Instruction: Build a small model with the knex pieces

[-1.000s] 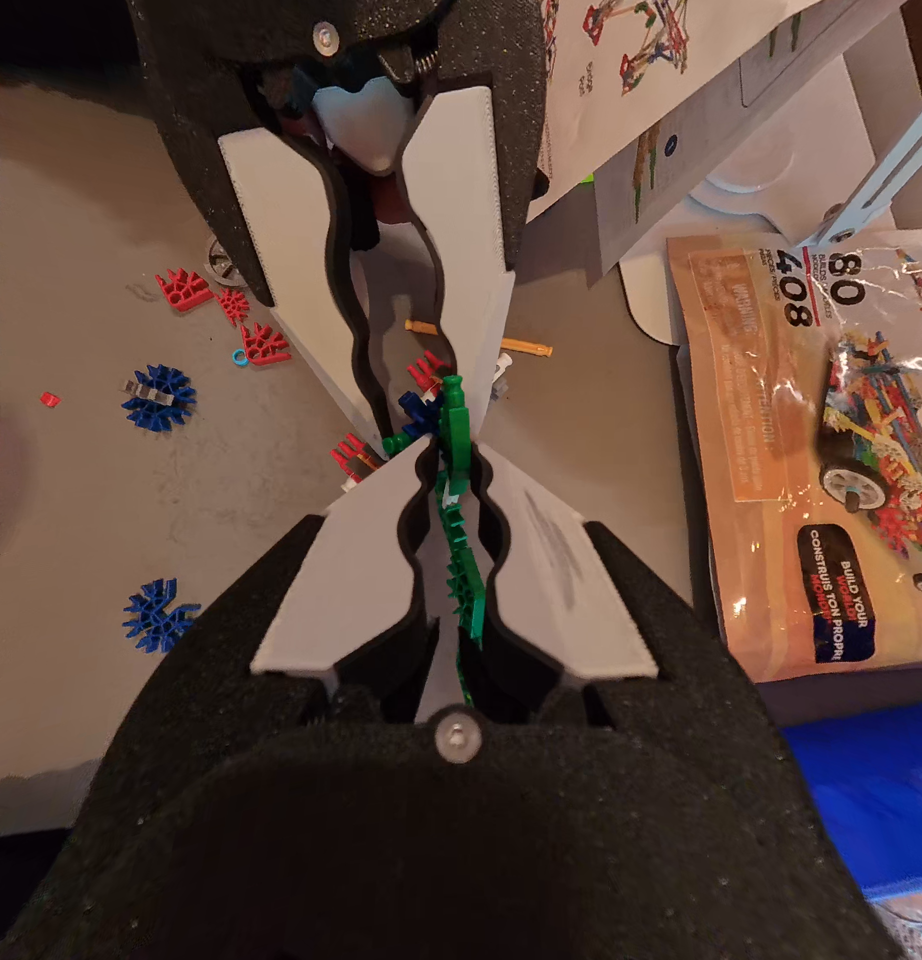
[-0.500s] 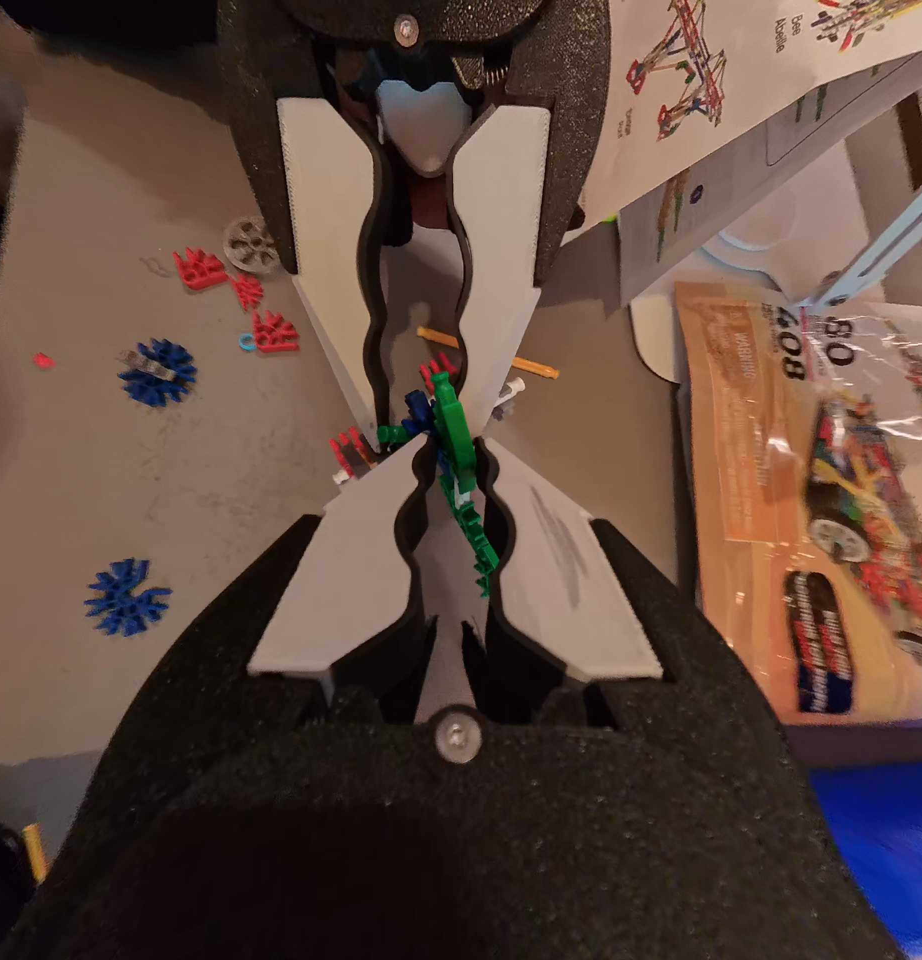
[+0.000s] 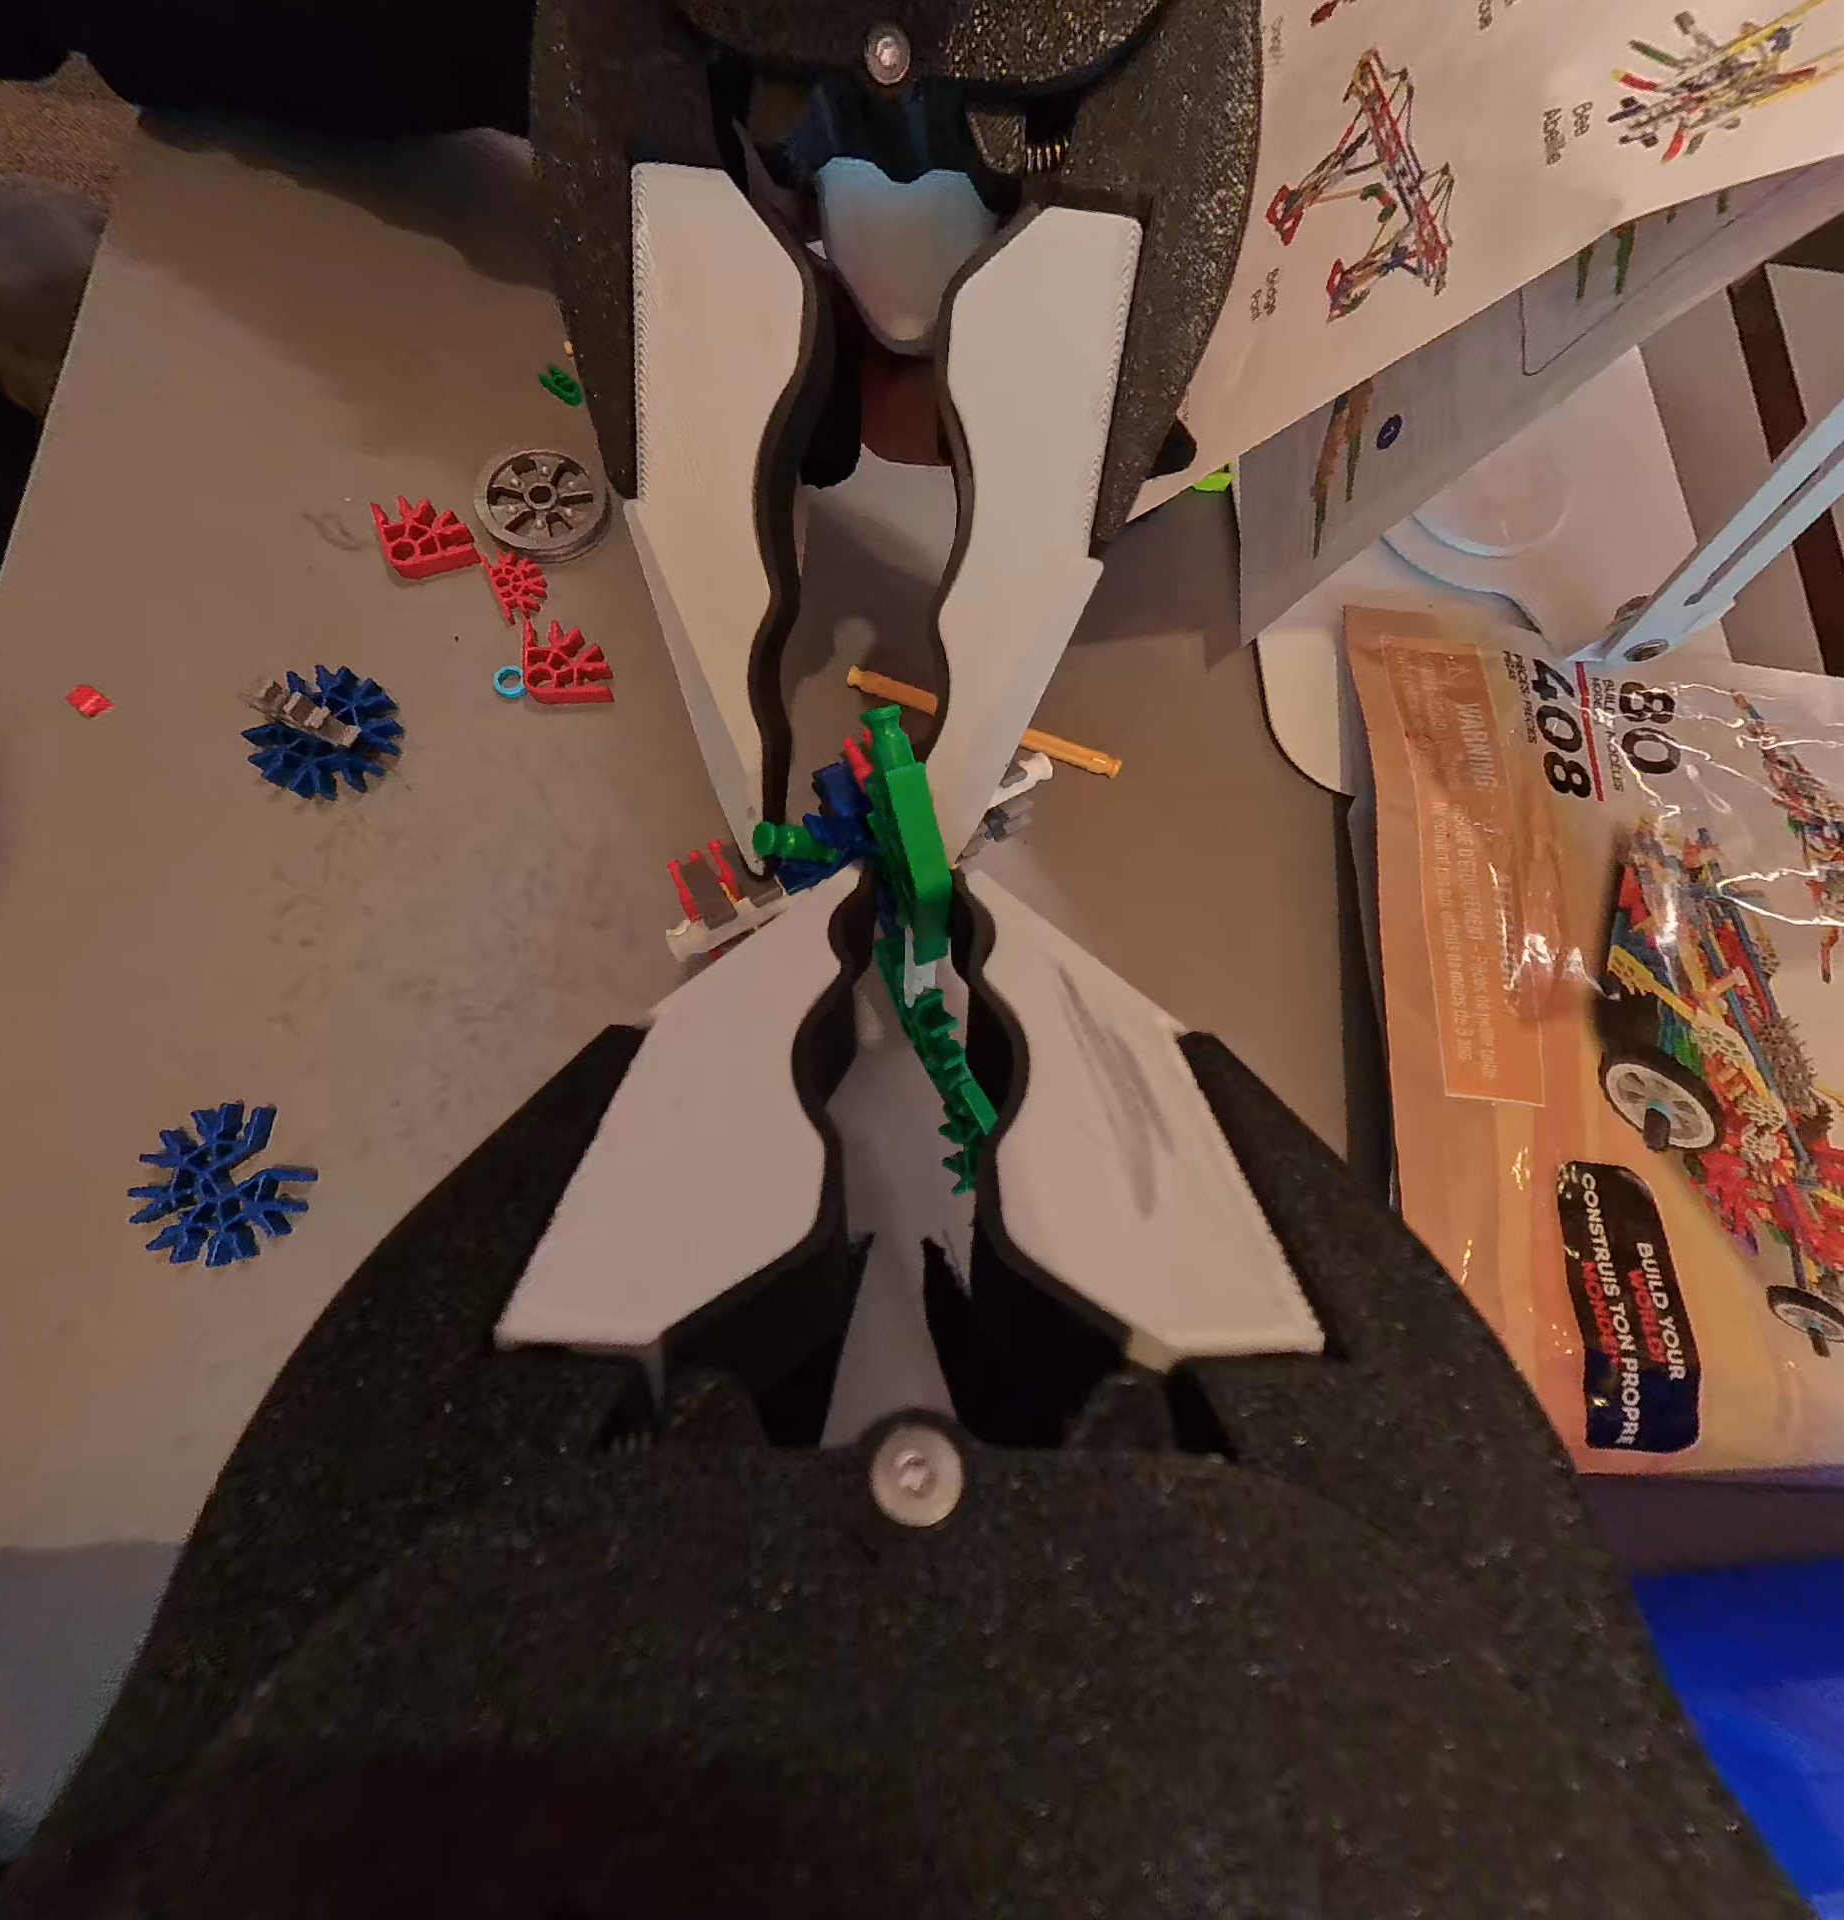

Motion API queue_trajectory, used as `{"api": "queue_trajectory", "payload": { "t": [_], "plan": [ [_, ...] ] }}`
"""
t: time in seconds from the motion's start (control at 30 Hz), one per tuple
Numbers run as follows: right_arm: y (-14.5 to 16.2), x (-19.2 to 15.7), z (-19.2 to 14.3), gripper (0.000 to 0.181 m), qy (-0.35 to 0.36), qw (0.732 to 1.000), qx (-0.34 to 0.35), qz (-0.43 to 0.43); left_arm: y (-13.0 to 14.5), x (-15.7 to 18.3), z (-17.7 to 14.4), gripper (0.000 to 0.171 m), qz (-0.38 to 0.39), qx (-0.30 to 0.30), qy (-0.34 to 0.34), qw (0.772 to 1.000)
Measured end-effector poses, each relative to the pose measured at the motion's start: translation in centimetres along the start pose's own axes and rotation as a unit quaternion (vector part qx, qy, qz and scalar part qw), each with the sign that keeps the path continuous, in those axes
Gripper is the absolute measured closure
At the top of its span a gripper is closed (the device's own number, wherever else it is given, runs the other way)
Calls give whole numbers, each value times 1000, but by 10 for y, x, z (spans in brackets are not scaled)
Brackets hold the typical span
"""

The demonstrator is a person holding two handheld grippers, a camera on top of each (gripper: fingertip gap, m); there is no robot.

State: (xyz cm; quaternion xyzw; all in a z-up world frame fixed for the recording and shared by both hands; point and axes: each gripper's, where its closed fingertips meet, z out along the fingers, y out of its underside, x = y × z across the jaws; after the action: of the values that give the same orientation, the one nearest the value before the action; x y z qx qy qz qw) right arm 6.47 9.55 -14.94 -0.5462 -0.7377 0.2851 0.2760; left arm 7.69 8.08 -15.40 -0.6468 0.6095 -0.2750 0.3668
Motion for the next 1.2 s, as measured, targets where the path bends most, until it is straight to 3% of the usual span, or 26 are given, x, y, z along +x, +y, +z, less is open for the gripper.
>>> {"api": "queue_trajectory", "payload": {
  "t": [0.57, 0.73, 0.93, 1.2],
  "plan": [
    [0, 6, 5, 169, 19, 999, -49, -7, 2, -4, 0, 147, -13, 7, -12, 1000],
    [0, 0, -3, 164, 18, 1000, -24, 6, -1, 3, 0, 146, 12, 14, 16, 1000],
    [22, 5, -9, 157, 28, 998, -46, 27, -5, 0, -10, 135, 9, 13, 2, 1000],
    [25, 13, -23, 159, 38, 998, -15, 46, 4, -11, -9, 134, 21, -41, -47, 998]
  ]
}}
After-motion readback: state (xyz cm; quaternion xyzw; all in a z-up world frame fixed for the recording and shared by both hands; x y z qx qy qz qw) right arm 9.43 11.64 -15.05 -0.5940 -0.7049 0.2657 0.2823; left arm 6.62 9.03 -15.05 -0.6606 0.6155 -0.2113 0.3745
